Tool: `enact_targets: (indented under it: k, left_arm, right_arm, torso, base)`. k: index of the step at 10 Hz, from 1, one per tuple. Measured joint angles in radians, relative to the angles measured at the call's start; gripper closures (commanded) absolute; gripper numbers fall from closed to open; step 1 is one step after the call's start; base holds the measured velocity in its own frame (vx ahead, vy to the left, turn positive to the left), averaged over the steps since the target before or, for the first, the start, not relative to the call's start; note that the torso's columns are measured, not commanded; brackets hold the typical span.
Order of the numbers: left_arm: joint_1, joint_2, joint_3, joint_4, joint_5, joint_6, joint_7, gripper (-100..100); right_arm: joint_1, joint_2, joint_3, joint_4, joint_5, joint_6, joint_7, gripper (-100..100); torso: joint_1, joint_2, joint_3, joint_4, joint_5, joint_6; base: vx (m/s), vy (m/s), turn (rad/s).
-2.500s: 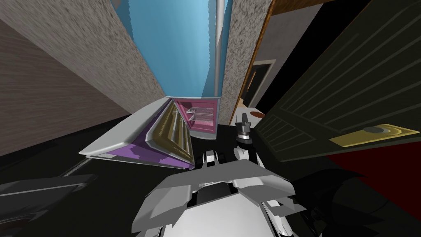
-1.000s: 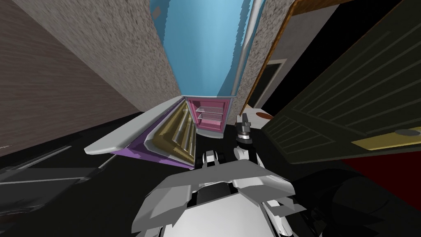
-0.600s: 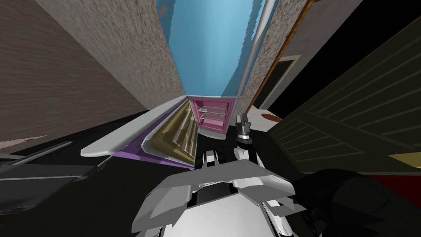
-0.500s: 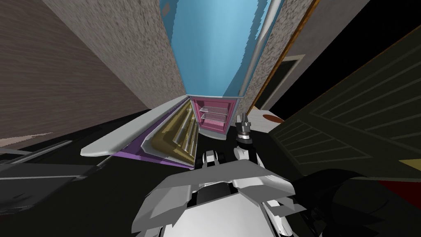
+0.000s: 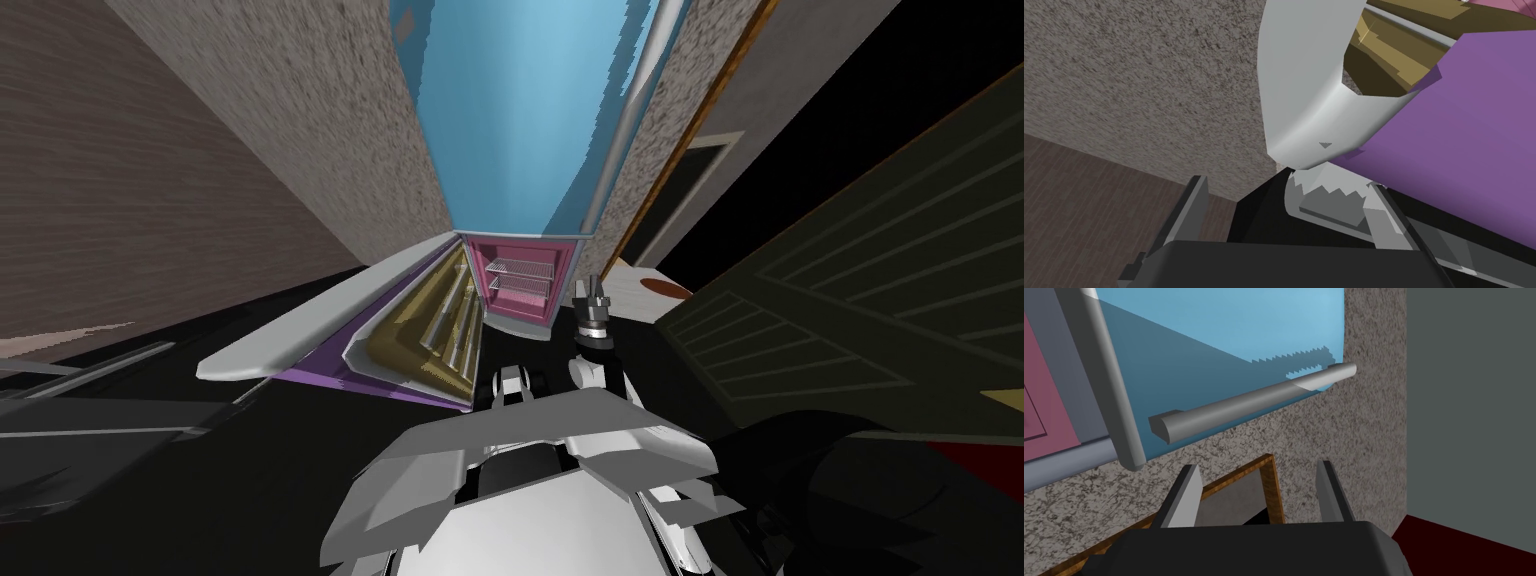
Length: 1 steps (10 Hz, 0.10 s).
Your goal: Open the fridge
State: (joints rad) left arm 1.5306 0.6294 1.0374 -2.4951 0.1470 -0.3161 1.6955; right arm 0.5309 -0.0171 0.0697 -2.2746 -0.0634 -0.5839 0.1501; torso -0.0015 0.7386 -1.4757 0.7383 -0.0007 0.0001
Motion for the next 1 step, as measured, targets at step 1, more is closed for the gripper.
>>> enact_targets:
  k: [1]
  left_arm:
    - [0.000,0.000,0.000,0.000,0.000,0.000,0.000,0]
  right_arm:
    - [0.000,0.000,0.000,0.000,0.000,0.000,0.000,0]
  torso:
    - [0.000,0.000,0.000,0.000,0.000,0.000]
  base:
    - [0.000,0.000,0.000]
